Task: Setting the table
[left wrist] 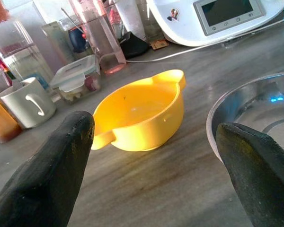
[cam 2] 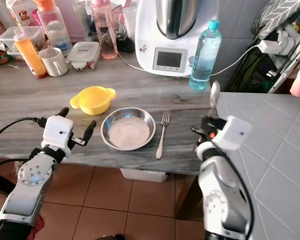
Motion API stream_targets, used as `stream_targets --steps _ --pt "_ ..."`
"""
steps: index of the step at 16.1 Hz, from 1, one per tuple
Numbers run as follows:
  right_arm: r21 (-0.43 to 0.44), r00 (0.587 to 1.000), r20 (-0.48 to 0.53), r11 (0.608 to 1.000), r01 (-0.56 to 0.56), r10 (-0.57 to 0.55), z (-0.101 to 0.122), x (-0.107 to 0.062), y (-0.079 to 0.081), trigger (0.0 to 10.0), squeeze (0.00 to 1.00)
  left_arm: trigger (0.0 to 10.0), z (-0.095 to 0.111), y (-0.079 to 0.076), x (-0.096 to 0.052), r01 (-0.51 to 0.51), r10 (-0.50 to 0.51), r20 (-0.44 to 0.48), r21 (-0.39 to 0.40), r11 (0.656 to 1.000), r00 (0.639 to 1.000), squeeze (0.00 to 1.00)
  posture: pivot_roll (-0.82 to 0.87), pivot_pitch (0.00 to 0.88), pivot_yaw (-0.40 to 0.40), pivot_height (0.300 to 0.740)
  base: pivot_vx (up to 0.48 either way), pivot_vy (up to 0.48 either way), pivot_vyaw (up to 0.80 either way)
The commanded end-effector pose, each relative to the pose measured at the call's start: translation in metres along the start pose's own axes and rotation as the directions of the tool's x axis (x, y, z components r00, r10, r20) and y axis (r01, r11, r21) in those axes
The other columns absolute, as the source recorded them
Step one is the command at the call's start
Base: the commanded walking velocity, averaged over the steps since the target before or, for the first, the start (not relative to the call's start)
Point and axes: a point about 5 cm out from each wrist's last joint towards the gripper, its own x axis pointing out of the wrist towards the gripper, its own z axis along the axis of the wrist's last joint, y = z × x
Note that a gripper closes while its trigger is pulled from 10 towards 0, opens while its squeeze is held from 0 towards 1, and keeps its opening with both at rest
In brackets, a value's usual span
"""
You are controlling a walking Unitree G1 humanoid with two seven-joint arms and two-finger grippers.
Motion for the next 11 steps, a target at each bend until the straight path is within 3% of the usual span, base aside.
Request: stream_targets --steps 1,9,11 --pt "0.089 0.998 -0.070 0.996 0.009 -0.003 -0.013 -0.006 -0.001 10.0 0.00 10.0 -0.001 0.003 -0.003 0.005 -0.005 -0.011 0.005 1.000 1.000 0.00 0.14 0.161 0.030 0.740 0.000 0.000 0.00" --pt "0.263 0.968 -0.221 0.963 -0.057 0.117 -0.026 -0.022 -0.005 10.0 0.00 10.0 -0.001 -0.003 0.001 0.032 -0.032 -0.027 -0.008 0.999 0.999 0.00 0.13 0.157 0.039 0.740 0.000 0.000 0.00" --pt "0.296 0.944 -0.257 0.947 -0.129 0.209 -0.026 -0.021 0.002 10.0 0.00 10.0 -0.001 -0.006 0.001 0.042 -0.042 -0.030 -0.012 0.999 0.999 0.00 0.13 0.157 0.040 0.740 0.000 0.000 0.00"
